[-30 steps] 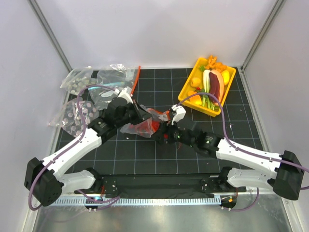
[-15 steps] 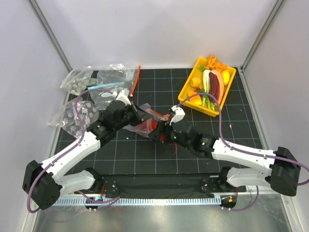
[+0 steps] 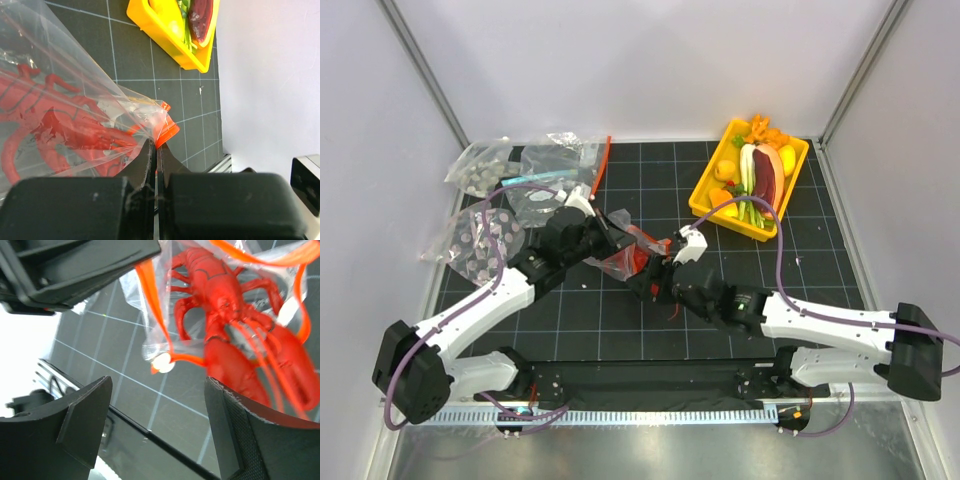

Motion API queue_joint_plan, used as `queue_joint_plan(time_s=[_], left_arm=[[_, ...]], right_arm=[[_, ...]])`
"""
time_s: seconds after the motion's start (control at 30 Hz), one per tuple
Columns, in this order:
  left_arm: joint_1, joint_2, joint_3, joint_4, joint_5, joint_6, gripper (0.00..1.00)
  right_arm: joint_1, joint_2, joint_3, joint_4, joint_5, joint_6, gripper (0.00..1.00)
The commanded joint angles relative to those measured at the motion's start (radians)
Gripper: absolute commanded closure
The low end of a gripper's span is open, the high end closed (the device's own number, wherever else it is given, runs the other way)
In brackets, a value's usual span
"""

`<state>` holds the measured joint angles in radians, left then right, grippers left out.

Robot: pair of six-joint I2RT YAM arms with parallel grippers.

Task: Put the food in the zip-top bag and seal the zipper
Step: Place the fake lobster in the zipper food storage bag.

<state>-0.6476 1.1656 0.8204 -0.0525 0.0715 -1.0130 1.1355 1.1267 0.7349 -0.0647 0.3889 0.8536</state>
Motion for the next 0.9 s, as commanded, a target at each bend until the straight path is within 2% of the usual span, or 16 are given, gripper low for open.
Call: queue_joint_plan(time_s=[0.0,0.33,0.4,0.5,0.63,0.67,0.73,0.77,0.83,0.87], left_arm=[[-0.003,0.000,0.005,0.092,-0.006,-0.007,1.00],[-0.038,-0.006,0.000,0.112,0.005,-0.016,0.99],[-0.046,-0.010,-0.003,0.117,0.005,-0.019,1.00],[-0.052,-0.014,-0.007,0.121,0.005,-0.022,1.00],[-0.060,-0.021,-0.020,0.131,-0.001,-0.027,1.00],[-0.061,-0.023,-0.021,0.134,0.001,-0.029,1.00],[-0.063,-0.021,-0.024,0.137,0.007,-0.030,1.00],[-0.063,-0.021,-0.026,0.138,0.010,-0.032,0.99],[-0.063,-0.026,-0.030,0.138,0.008,-0.030,1.00],[-0.063,-0.027,-0.032,0.137,0.007,-0.024,0.99]], right_arm=[[0.024,0.004,-0.017,0.090,0.102,0.122,0.20],[0.029,0.110,-0.049,0.244,0.085,0.189,0.19],[0.029,0.127,-0.054,0.259,0.131,0.196,0.20],[0.029,0.122,-0.071,0.273,0.207,0.211,0.25],[0.026,0.108,-0.078,0.269,0.278,0.197,0.46],[0.024,0.105,-0.080,0.267,0.286,0.179,0.58],[0.023,0.091,-0.078,0.263,0.330,0.150,0.70],[0.023,0.087,-0.077,0.250,0.349,0.116,0.83],[0.023,0.064,-0.066,0.235,0.405,0.058,0.99],[0.023,0.056,-0.060,0.217,0.415,0.026,0.99]])
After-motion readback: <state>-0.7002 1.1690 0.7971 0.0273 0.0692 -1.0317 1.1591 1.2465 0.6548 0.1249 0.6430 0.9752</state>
